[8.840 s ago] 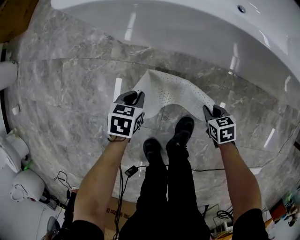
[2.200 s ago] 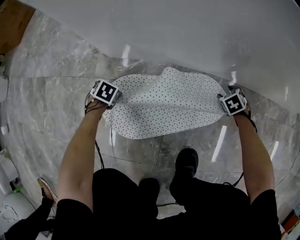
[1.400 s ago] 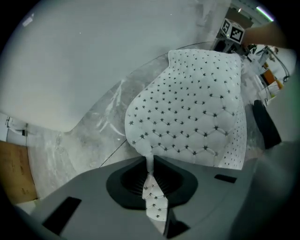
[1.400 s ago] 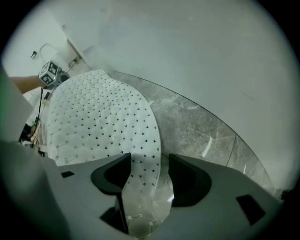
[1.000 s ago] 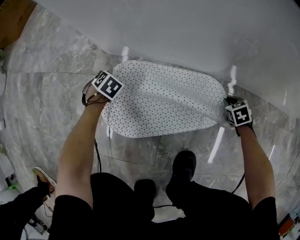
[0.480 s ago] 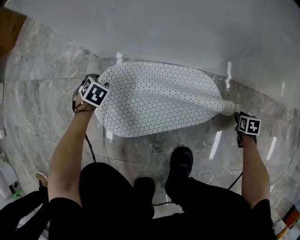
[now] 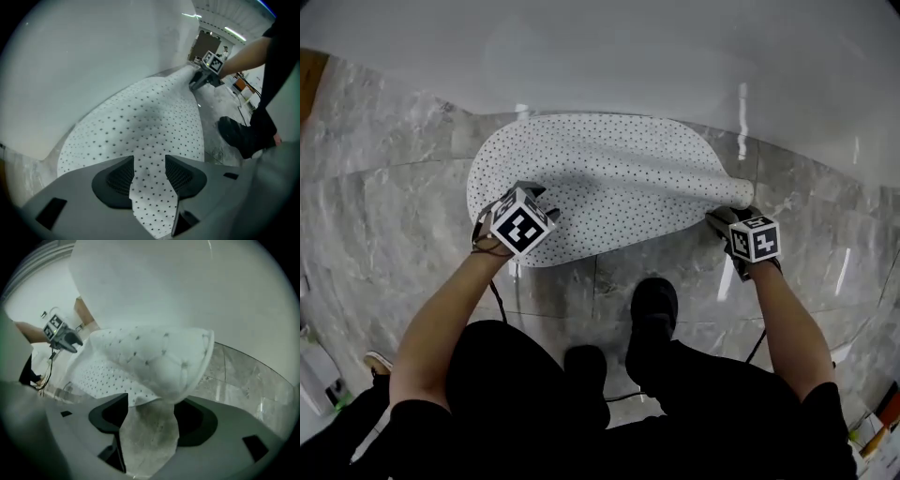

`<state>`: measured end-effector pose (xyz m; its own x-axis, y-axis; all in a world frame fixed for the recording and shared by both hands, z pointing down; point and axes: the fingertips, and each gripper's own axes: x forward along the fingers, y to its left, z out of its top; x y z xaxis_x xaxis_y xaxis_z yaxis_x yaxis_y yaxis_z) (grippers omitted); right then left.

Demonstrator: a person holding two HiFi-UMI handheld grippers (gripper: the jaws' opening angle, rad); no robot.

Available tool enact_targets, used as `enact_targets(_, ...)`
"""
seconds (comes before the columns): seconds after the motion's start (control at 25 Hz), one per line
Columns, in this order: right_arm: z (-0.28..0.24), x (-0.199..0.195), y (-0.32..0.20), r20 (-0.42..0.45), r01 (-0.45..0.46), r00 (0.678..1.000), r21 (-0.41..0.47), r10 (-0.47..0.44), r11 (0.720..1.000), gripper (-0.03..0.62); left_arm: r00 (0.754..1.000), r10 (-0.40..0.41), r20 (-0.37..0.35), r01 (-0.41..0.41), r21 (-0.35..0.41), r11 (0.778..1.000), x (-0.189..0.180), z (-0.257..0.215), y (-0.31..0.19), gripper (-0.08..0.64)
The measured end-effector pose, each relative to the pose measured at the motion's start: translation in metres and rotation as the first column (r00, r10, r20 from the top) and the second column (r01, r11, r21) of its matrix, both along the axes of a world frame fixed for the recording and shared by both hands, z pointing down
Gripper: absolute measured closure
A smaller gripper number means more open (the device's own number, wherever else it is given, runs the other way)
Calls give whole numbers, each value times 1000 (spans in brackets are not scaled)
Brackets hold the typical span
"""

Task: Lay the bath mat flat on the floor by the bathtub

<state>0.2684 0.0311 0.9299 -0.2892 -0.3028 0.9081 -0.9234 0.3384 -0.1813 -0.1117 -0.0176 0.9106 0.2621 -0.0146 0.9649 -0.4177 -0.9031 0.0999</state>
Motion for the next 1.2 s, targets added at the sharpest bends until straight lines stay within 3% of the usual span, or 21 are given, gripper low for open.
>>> enact_targets(0.08,-4,2,-14,3,-24,1000,30,24,999,285,997,71,20,-70,-26,997,7,7,18,337)
enact_targets(0.16,-7,-4,-19,17,26,999,45,-27,999,287,989,139,45,-137,-44,990,9,15,34,334)
enact_targets(0.24,-8,-13,-14,72,65,995,18,-66,998,379,978,197,71,-192,-70,979,7,23,48,328)
enact_targets(0.32,-13,-21,-1,193,78,979,-43,-68,996,507,968,235,87,-227,-95,969,3,29,57,319)
enact_targets(0.4,-23,-32,19,353,125,933,-124,-74,984,540,967,240,86,-230,-106,967,0,31,60,314)
enact_targets(0.52,-35,-46,50,509,206,858,-214,-71,955,550,973,217,83,-206,-118,971,-6,32,58,314)
enact_targets(0.6,-36,-49,59,522,214,850,-217,-72,952,557,974,211,82,-201,-123,972,-10,33,58,314)
enact_targets(0.68,-38,-45,52,510,164,859,-183,-49,969,560,972,222,80,-210,-130,969,-12,32,62,302)
enact_targets(0.76,-51,-37,38,539,96,843,-151,1,984,565,968,242,70,-229,-158,961,-11,30,70,284)
enact_targets(0.84,-75,-31,27,634,56,772,-143,48,988,568,965,258,41,-245,-204,948,-10,28,83,272)
enact_targets(0.96,-117,-36,33,809,90,582,-161,79,983,567,949,316,-3,-305,-264,915,-6,26,107,249)
enact_targets(1.0,-125,-38,38,838,108,539,-166,83,980,568,937,349,-12,-338,-274,900,-4,25,115,249)
enact_targets(1.04,-127,-40,44,850,120,519,-175,88,977,568,921,391,-7,-378,-269,886,-2,26,120,250)
enact_targets(1.08,-123,-40,49,844,124,527,-188,96,974,568,898,440,16,-423,-246,872,-1,28,123,250)
enact_targets(1.12,-114,-39,52,820,118,562,-205,104,972,568,869,493,53,-472,-214,855,-2,31,123,250)
enact_targets(1.2,-86,-32,55,723,83,680,-239,121,967,566,808,573,133,-555,-153,818,-5,37,121,252)
